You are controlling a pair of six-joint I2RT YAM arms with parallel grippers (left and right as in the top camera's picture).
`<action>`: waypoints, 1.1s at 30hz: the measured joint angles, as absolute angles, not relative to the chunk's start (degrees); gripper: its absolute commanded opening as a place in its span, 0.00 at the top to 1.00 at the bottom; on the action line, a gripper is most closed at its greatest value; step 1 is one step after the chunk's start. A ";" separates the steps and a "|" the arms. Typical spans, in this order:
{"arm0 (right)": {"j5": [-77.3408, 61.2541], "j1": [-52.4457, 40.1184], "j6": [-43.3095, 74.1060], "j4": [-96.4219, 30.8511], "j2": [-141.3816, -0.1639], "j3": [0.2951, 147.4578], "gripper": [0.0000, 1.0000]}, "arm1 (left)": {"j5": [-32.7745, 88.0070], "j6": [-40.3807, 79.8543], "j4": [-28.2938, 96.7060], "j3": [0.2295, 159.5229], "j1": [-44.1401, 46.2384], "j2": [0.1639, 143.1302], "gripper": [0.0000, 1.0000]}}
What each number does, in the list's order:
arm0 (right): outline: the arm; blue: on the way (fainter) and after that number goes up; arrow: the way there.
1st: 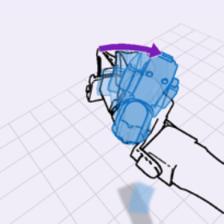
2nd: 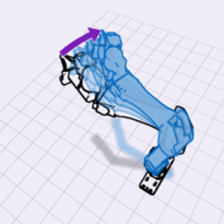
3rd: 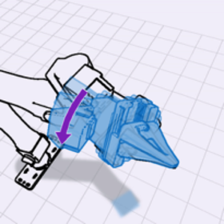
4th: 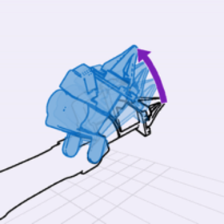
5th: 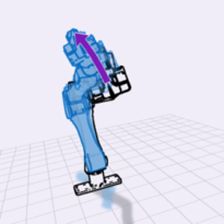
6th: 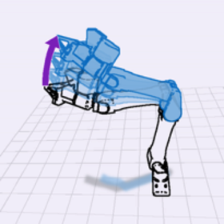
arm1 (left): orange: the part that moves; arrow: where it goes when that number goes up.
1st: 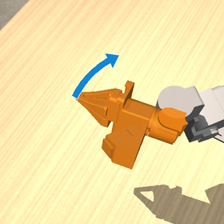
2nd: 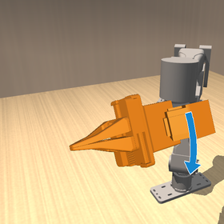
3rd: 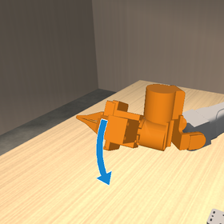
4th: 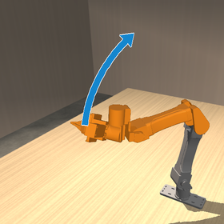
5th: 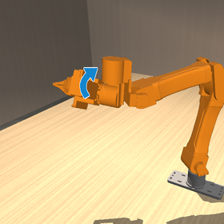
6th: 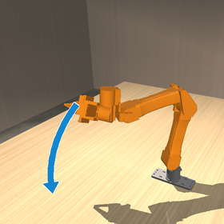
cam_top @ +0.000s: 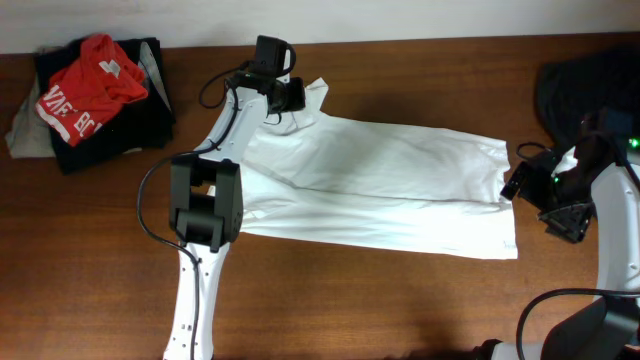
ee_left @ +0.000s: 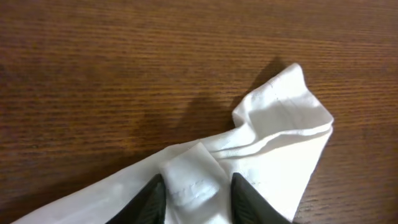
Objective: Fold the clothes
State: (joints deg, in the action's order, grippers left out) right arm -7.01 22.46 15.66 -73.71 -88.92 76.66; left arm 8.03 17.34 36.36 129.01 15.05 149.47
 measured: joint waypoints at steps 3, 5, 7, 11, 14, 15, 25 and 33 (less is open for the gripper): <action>-7.01 22.46 15.62 -70.98 -88.92 77.14 0.01 | 7.66 17.45 36.34 129.01 15.03 149.49 0.80; -7.22 22.46 15.09 -66.59 -88.86 77.80 0.02 | 6.98 17.52 36.32 129.01 15.05 149.51 0.80; -8.60 22.46 13.21 -59.46 -88.99 78.26 0.01 | 6.55 17.54 36.23 129.03 15.09 149.51 0.80; -10.76 22.46 11.14 -50.65 -91.59 78.98 0.01 | 5.96 17.54 36.10 129.03 15.09 149.53 0.80; -11.94 22.46 9.98 -44.66 -98.54 79.07 0.01 | 5.74 17.54 36.12 129.01 15.09 149.53 0.80; -12.03 22.46 9.85 -43.57 -99.96 79.07 0.00 | 5.72 17.52 36.10 129.03 15.09 149.53 0.80; -17.26 22.44 8.62 -29.36 -114.91 79.07 0.07 | 5.69 17.52 36.40 129.03 15.09 149.53 0.80; -17.87 19.55 8.51 -22.00 -118.10 79.07 0.12 | 5.65 17.54 36.99 129.14 15.09 149.53 0.80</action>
State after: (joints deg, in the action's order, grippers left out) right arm -17.87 19.55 8.51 -22.00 -118.10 79.07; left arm 5.65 17.54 36.99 129.14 15.09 149.53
